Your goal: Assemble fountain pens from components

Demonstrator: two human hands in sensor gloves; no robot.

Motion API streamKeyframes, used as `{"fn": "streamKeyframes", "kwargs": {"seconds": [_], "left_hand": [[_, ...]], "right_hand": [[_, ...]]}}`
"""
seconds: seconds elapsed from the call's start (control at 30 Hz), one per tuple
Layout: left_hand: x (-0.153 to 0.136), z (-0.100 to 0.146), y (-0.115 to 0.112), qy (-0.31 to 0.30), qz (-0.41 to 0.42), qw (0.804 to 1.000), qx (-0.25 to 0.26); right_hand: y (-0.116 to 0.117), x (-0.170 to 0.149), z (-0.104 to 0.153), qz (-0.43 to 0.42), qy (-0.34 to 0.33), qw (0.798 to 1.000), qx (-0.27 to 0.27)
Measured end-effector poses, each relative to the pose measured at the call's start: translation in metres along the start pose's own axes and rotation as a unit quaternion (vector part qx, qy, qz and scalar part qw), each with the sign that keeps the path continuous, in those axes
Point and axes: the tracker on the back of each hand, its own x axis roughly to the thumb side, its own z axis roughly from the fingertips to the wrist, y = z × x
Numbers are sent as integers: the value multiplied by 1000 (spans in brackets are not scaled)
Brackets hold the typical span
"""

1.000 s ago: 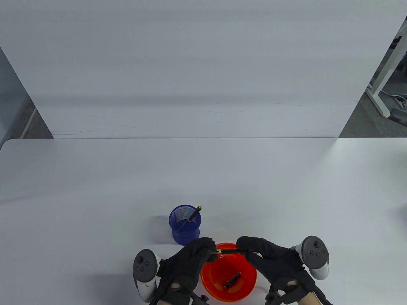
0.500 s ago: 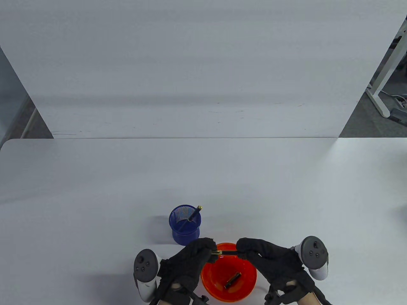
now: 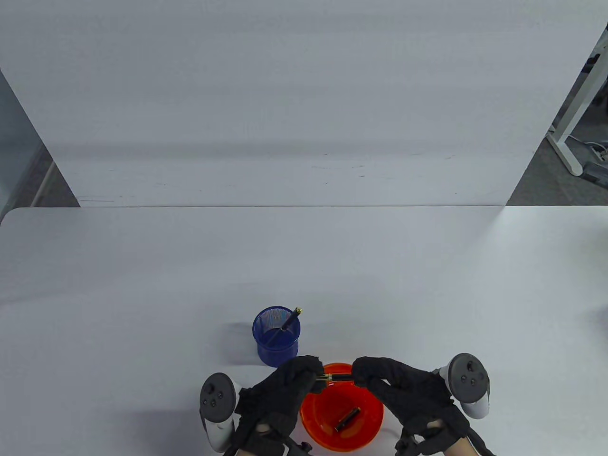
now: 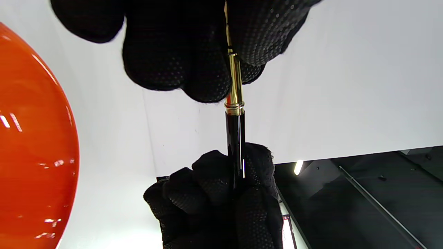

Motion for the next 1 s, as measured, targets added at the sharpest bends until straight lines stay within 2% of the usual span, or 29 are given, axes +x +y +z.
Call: {"fn": "streamKeyframes", "kwargs": {"seconds": [0.2,0.7,1.0], "left_hand": [[-1,0,1,2,6,1000,3],[-1,0,0,-2,-2,1000,-4],[-1,0,1,-1,11,1000,3]], "right_hand": [[1,0,0,-11,4,1000,6],[-1,1,1,-1,4,1000,-26],[0,4,1,11,-6,1000,-9]]}}
